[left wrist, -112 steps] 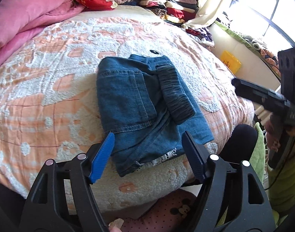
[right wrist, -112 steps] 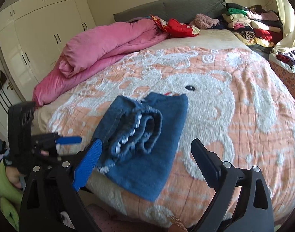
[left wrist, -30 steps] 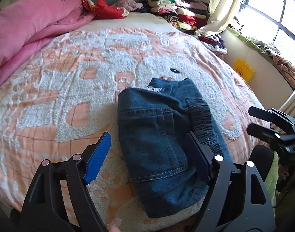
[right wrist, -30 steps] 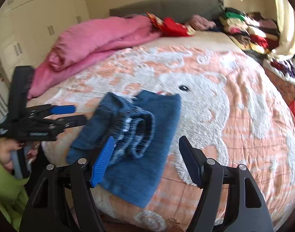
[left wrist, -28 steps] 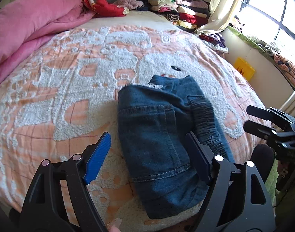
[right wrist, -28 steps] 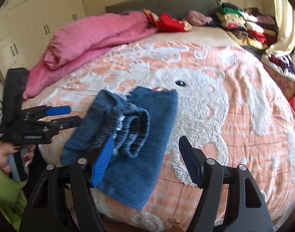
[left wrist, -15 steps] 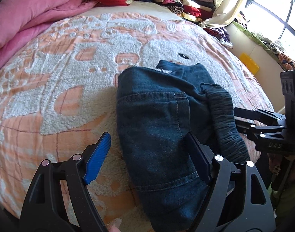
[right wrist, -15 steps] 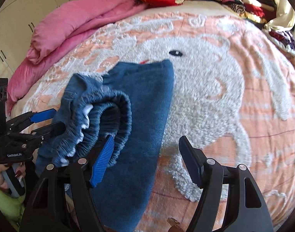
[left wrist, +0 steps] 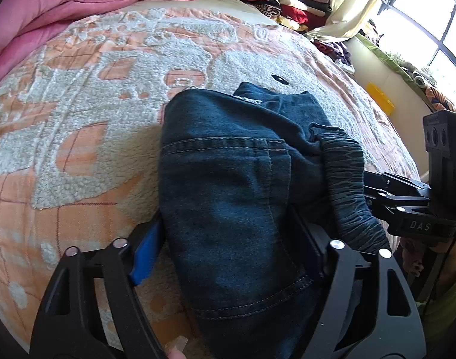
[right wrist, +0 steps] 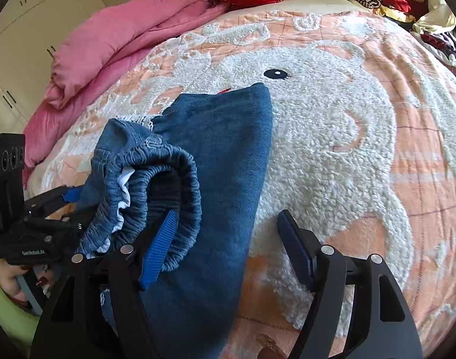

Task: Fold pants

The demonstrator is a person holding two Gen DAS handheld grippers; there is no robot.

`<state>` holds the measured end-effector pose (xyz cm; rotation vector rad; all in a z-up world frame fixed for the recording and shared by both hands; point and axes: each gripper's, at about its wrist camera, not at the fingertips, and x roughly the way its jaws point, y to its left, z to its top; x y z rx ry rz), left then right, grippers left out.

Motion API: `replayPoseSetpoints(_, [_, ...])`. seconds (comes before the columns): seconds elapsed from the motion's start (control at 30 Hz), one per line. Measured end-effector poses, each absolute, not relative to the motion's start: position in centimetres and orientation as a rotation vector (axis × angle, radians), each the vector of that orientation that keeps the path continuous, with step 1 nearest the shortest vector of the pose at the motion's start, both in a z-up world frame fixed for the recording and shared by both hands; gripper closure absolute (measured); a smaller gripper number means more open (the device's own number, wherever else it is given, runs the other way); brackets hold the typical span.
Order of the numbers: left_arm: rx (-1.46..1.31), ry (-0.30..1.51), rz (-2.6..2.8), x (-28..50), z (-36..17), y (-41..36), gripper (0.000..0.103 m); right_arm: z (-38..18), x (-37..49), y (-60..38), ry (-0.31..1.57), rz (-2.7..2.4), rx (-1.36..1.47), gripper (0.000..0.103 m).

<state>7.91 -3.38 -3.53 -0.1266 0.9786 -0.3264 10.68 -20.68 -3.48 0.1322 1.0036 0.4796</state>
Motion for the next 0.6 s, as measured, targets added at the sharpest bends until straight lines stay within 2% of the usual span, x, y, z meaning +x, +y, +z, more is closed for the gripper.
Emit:
replayPoseSetpoints(0.03, [-0.129,0.976,-0.331,7.9,-3.5,-3.4,0.046,-3.5,10.7,-20.6,0.995,0.492,0.128,0.040])
replayPoseSetpoints(0.1, [-0.132,0.964,-0.339,7.8,-3.1,-3.6,0.054,-3.3,10.7,-20.3,0.987,0.553,0.155,0.068])
replayPoseSetpoints(0.13, [-0.127,0.960,-0.341,7.8,-3.0,-3.7,0.059,-3.2,10.7,-20.0,0.981,0.576,0.162,0.074])
replayPoseSetpoints(0.17, [-0.125,0.955,-0.342,7.8,-2.7,-3.7,0.065,-3.0,10.6,-19.6,0.971,0.593,0.149,0.085])
replayPoseSetpoints(0.27, [-0.124,0.946,-0.343,7.9,-2.0,-3.7,0.071,-1.6,10.3,-18.5,0.926,0.606,0.090,0.089])
replayPoseSetpoints(0.6, [-0.110,0.899,-0.330,10.1,0.4,-3.4,0.071,1.9,12.4,-16.5,0.826,0.607,0.019,0.090])
